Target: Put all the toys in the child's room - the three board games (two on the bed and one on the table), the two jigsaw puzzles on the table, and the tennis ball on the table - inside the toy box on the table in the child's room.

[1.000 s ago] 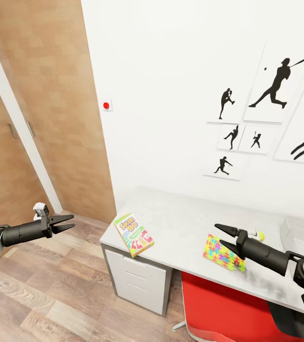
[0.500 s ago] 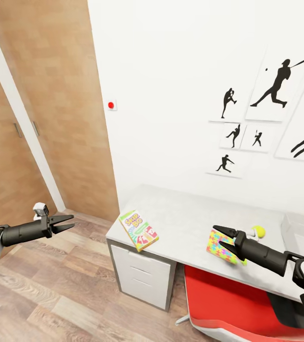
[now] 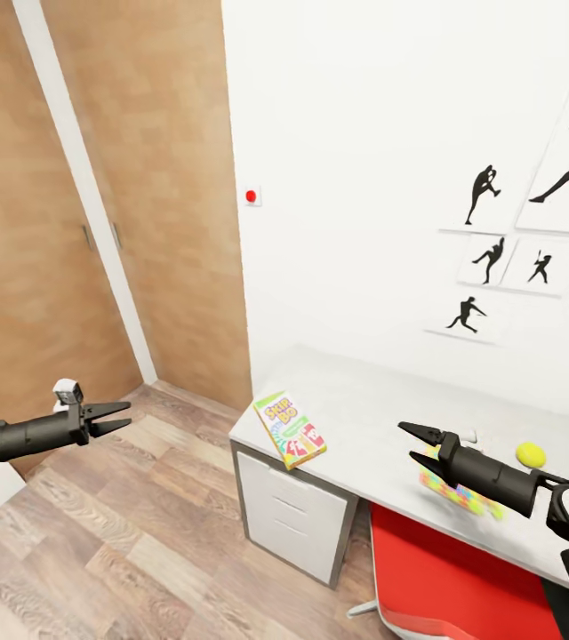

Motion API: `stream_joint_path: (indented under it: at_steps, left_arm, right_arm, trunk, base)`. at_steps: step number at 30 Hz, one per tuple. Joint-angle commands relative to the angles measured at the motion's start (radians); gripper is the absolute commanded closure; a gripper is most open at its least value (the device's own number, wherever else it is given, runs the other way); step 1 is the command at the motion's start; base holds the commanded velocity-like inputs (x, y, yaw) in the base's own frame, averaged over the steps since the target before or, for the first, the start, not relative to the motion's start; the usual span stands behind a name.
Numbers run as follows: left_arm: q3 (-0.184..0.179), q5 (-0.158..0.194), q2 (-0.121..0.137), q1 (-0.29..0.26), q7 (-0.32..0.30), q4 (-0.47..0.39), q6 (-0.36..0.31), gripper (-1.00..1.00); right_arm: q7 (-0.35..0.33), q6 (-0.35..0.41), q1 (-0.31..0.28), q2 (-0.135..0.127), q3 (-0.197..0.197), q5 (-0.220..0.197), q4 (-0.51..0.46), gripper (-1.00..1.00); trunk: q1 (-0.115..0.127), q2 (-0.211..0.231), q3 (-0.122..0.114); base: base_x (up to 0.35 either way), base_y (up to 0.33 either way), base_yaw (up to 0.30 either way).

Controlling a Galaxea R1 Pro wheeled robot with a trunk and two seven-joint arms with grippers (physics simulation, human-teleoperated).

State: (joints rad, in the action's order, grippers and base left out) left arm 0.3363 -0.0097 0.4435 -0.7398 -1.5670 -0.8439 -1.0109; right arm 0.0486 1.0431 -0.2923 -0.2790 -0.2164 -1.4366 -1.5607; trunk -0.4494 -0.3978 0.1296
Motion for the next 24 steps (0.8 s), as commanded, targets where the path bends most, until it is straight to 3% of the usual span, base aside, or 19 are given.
stream_joint_path:
  at_steps: [1,24]
  left_arm:
    - [0.0,-0.001,0.001,-0.001,-0.004,0.0,-0.011,-1.0]
    - [0.0,-0.006,0.011,-0.001,-0.004,0.0,-0.02,-1.0]
  right_arm:
    - [0.005,0.004,-0.001,0.0,-0.001,-0.005,-0.001,-1.0]
    - [0.005,0.004,-0.001,0.0,0.012,-0.005,-0.002,-1.0]
  trunk:
    - [-0.001,-0.002,0.002]
    - [-0.001,-0.002,0.002]
  base:
    - [0.0,0.0,0.291]
    - [0.0,0.0,0.292]
